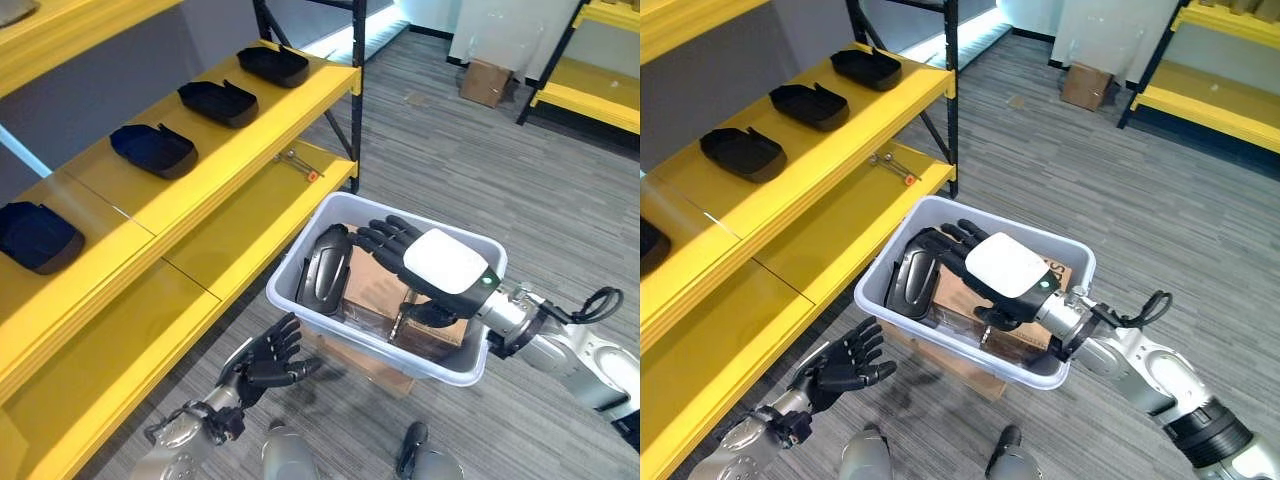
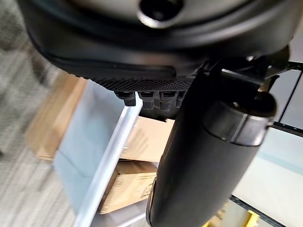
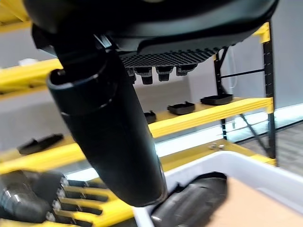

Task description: Move parts from the plastic box to the shelf.

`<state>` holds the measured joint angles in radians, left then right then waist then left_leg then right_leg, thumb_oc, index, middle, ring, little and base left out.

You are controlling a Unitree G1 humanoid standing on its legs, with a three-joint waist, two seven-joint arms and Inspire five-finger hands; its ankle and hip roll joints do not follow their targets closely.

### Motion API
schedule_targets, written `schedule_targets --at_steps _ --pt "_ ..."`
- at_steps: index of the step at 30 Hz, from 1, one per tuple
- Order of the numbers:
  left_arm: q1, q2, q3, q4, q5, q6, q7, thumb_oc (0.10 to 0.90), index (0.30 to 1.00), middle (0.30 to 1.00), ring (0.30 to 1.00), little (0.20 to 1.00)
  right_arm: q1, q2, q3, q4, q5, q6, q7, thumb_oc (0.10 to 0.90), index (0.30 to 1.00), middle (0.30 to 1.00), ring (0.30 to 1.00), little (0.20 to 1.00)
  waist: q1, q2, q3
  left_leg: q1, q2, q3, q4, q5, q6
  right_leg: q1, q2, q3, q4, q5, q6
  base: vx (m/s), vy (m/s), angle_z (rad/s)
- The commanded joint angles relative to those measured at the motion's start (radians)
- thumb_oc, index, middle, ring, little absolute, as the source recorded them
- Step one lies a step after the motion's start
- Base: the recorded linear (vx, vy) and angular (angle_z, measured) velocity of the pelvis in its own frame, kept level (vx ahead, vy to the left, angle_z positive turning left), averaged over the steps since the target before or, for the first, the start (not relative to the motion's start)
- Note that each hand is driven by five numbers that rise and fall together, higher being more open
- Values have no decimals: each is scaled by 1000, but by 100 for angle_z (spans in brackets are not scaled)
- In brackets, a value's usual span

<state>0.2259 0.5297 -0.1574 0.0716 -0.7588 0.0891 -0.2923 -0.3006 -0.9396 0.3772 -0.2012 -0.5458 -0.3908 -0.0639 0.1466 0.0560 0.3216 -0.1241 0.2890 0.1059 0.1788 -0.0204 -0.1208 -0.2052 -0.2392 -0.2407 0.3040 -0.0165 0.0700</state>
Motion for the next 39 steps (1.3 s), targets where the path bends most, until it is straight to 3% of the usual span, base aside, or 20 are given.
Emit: schedule_targets --at_steps 1,5,10,19,24,30,37,38,39 --pt "-21 30 18 -170 9 -51 -94 900 1000 1000 1000 1000 -73 18 -84 -116 133 0 -43 900 1000 1000 1000 1000 7 -22 -41 -12 25 70 -71 125 -21 147 13 -97 111 -201 28 167 147 -76" --pt "-50 44 -22 -147 -5 -65 -143 900 1000 1000 1000 1000 -47 12 -96 -119 116 14 -67 900 1000 1000 1000 1000 0 -36 -37 6 -11 98 -57 82 4 135 -13 -108 108 -176 53 83 121 -6" --pt "-78 81 -30 -152 -58 -111 -138 900 1000 1000 1000 1000 -119 -10 -75 -98 56 20 -70 900 1000 1000 1000 1000 14 -31 1 -7 -27 120 -85 79 15 89 -39 -110 83 -142 82 -111 43 -19" --pt "-55 113 -21 -191 -45 -106 -157 900 1000 1000 1000 1000 -206 -68 -61 -54 -21 4 -140 900 1000 1000 1000 1000 56 -30 31 -45 -13 86 -86 99 8 103 -16 -129 74 -158 59 -10 -92 0" --pt "-35 129 -21 -221 -84 -108 -221 900 1000 1000 1000 1000 -271 -100 -35 -30 -42 27 -143 900 1000 1000 1000 1000 76 -28 41 -65 -3 66 -73 104 3 87 -8 -145 109 -178 44 32 -109 9" --pt "-83 147 -108 -238 -69 -116 -234 900 1000 1000 1000 1000 -508 -151 82 44 -112 33 -142 900 1000 1000 1000 1000 86 -4 88 -114 6 39 -49 111 -3 -5 -6 -162 227 -221 18 -21 -60 5" --pt "-104 160 -128 -230 -123 -193 -223 900 1000 1000 1000 1000 -635 -197 177 113 -164 2 -181 900 1000 1000 1000 1000 88 11 134 -169 0 14 -51 128 -4 -93 6 -161 292 -237 5 -49 -34 -7" --pt "-108 160 -111 -232 -170 -254 -177 900 1000 1000 1000 1000 -645 -203 191 122 -191 -15 -198 900 1000 1000 1000 1000 93 11 150 -191 -5 7 -48 133 -3 -118 8 -162 306 -238 1 -45 -55 -3" --pt "-107 159 -101 -234 -190 -269 -158 900 1000 1000 1000 1000 -643 -203 193 122 -192 -15 -198 900 1000 1000 1000 1000 95 10 155 -199 -7 3 -47 135 -4 -125 9 -163 309 -238 0 -40 -74 -2"
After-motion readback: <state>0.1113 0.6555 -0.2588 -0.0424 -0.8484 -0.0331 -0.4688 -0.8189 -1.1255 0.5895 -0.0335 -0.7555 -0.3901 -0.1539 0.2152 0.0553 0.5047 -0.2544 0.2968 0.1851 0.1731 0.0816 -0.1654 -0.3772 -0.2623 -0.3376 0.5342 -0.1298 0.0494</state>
